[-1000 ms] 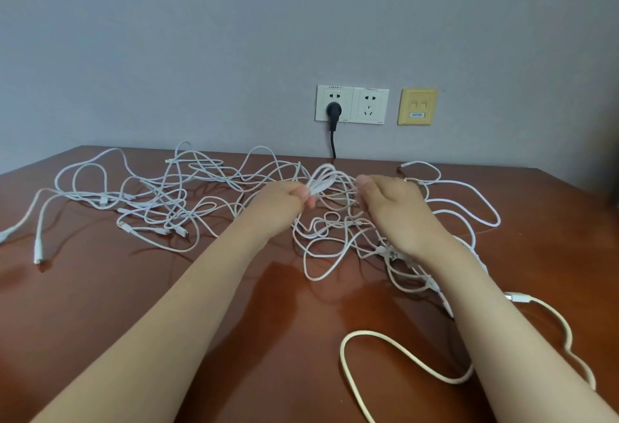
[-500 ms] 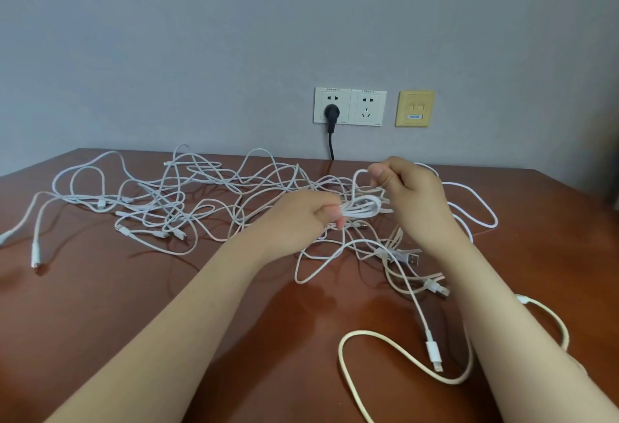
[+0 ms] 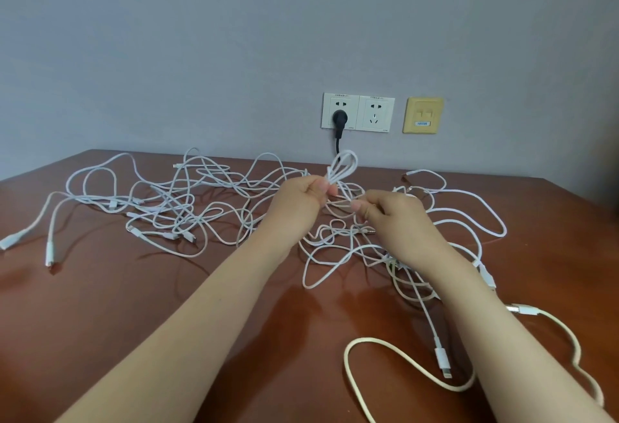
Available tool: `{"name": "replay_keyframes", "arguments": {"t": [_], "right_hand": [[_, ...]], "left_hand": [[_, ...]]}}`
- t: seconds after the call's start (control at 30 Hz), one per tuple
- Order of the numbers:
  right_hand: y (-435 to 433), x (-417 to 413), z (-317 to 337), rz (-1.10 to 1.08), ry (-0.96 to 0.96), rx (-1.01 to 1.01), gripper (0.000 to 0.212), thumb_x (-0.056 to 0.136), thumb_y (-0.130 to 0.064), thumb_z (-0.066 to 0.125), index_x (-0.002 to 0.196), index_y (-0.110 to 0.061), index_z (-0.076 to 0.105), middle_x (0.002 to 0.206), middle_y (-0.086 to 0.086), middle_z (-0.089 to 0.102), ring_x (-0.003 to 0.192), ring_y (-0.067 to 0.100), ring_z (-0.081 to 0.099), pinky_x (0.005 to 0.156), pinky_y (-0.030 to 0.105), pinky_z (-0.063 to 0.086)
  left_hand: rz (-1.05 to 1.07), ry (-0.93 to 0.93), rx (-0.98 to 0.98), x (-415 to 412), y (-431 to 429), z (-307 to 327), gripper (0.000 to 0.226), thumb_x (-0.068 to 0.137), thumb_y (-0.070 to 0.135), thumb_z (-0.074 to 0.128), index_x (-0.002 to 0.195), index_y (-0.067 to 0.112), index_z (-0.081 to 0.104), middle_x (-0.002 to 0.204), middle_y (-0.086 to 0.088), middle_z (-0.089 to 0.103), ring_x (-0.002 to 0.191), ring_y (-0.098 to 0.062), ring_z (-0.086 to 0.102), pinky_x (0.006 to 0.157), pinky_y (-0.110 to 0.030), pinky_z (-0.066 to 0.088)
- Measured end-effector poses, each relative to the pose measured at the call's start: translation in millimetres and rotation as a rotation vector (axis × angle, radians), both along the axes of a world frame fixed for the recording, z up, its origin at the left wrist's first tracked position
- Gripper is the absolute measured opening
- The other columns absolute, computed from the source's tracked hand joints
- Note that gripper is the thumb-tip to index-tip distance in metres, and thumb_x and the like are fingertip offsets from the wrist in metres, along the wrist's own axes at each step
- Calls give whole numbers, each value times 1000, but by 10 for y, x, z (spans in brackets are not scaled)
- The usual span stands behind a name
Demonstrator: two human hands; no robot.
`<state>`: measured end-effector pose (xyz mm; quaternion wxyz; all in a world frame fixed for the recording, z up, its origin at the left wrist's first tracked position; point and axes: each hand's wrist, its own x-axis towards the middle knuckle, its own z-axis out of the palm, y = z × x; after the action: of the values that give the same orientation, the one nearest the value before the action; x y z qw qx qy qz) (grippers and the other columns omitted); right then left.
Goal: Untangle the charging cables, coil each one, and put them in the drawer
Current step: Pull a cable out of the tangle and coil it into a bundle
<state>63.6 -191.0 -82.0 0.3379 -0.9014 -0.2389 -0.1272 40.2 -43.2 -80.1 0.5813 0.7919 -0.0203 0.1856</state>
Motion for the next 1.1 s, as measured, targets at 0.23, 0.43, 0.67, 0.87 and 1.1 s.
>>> {"name": "replay_keyframes", "arguments": {"t": [0.23, 0.43, 0.67, 0.87, 1.1], "right_hand": [[83, -141, 31, 97, -129, -208, 26, 97, -35, 44, 76, -22, 53, 64, -6, 51, 74, 22, 48, 68, 34, 38], [113, -207, 15, 154, -218, -295, 21, 98, -31, 40, 81, -20, 47, 76, -1, 53, 85, 27, 53, 64, 32, 30], [68, -260, 115, 58, -378, -236, 28, 96, -38, 41, 93, -17, 60, 94, -2, 63, 92, 24, 55, 66, 32, 33], [-60, -112, 78, -83, -186, 76, 15, 85, -34, 62, 71, -33, 61, 68, -12, 60, 73, 14, 53, 64, 29, 31], [-153, 36, -6, -1, 75, 533, 24, 79, -8, 70, 63, -25, 67, 64, 19, 63, 60, 15, 48, 61, 27, 40]], "left_hand": [[187, 20, 66, -5, 53, -11, 31, 100, 20, 40, 100, 7, 68, 104, -17, 66, 99, -30, 59, 74, -23, 34], [285, 16, 477, 3, 77, -38, 31, 100, 20, 38, 100, 8, 66, 104, -14, 65, 103, -31, 56, 78, -31, 35], [205, -15, 812, -18, 45, -49, 24, 99, 21, 42, 99, 9, 62, 95, -9, 60, 99, -28, 54, 73, -31, 34], [-72, -155, 865, -76, -14, -77, 18, 95, 12, 48, 97, 8, 66, 86, -7, 50, 92, -26, 50, 78, -34, 37], [-182, -227, 438, -119, -86, -71, 19, 96, 9, 48, 90, 5, 66, 80, -5, 61, 72, -13, 51, 64, -12, 34]]}}
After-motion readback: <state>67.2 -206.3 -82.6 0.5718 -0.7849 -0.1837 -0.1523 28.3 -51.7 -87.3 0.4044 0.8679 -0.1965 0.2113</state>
